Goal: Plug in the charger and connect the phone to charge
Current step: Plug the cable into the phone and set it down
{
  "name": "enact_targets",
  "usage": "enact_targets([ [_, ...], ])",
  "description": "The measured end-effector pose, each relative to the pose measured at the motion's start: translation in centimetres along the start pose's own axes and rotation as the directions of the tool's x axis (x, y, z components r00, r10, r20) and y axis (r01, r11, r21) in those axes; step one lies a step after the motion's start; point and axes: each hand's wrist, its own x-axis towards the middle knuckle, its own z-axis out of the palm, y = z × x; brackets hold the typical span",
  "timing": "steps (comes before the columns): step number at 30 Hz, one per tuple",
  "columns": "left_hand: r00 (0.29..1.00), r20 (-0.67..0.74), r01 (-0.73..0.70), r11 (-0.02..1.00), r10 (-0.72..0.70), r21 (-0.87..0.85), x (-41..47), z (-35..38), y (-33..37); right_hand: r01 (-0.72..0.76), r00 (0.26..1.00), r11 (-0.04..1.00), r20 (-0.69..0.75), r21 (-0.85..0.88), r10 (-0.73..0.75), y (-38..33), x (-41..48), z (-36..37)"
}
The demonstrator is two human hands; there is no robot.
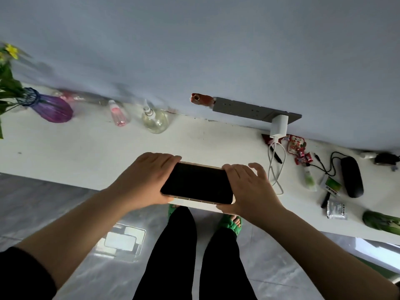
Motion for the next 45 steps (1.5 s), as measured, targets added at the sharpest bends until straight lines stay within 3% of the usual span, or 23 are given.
enact_targets([
  [9,0.994,0.106,0.05,0.994,-0.04,-0.099,6.0,10.5,-5.6,-0.113,0.982,0.994,0.154,0.014,0.109,-0.1,10.2,9.0],
  [23,0.996,0.042,0.085,0.984,-0.08,-0.155,11.5,20.2,-9.1,-0.16,0.984,0.983,0.068,-0.085,0.166,2.4,16.8,18.7],
  [31,0.99,0.042,0.137,0.977,-0.131,-0.166,11.6,20.9,-9.4,-0.169,0.984,0.98,0.044,-0.104,0.174,2.6,17.3,19.8],
  [36,0.983,0.123,0.147,0.985,-0.135,-0.087,11.4,20.3,-9.1,-0.186,0.967,0.981,0.171,-0.046,0.191,2.5,17.0,19.0],
  [39,0.965,0.189,0.201,0.974,-0.18,-0.103,10.9,18.4,-8.7,-0.262,0.947,0.965,0.197,0.008,0.255,2.8,16.0,17.3],
  [45,0.947,0.207,0.281,0.947,-0.247,-0.153,8.5,11.4,-7.4,-0.266,0.954,0.963,0.131,-0.04,0.269,3.9,12.1,11.9],
])
